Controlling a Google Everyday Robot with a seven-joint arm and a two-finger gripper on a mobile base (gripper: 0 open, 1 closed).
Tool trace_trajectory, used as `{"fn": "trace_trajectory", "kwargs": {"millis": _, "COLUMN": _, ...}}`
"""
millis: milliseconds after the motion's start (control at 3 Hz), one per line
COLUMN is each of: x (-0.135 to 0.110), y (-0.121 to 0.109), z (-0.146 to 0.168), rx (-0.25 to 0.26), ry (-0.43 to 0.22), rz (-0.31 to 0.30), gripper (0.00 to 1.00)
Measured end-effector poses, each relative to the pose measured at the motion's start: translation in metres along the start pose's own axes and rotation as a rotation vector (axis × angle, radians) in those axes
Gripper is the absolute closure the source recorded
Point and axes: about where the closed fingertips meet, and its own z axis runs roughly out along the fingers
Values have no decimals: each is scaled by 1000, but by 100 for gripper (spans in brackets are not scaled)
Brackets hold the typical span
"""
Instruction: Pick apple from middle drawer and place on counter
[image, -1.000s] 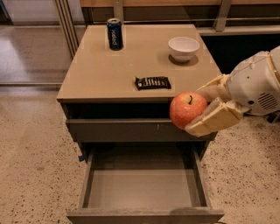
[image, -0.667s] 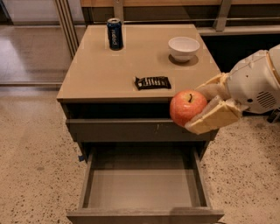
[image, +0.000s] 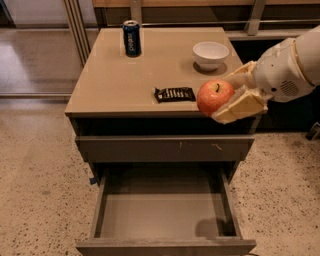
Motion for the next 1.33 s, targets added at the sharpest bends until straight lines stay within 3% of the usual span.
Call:
{"fn": "trace_trajectory", "kwargs": {"millis": 333, "x": 10, "y": -63, "z": 10, "rx": 46, "ry": -10, "rz": 28, "gripper": 100}}
{"fn": "trace_trajectory", "kwargs": {"millis": 667, "x": 27, "y": -99, "z": 18, "rx": 63, "ry": -34, "rz": 100, "gripper": 100}}
{"fn": "trace_trajectory", "kwargs": {"millis": 1000, "x": 29, "y": -102, "z": 18, "rx": 67, "ry": -37, "rz": 104, "gripper": 100}}
{"fn": "trace_trajectory", "kwargs": {"millis": 1333, "x": 54, "y": -118, "z": 29, "rx": 64, "ry": -34, "rz": 170, "gripper": 100}}
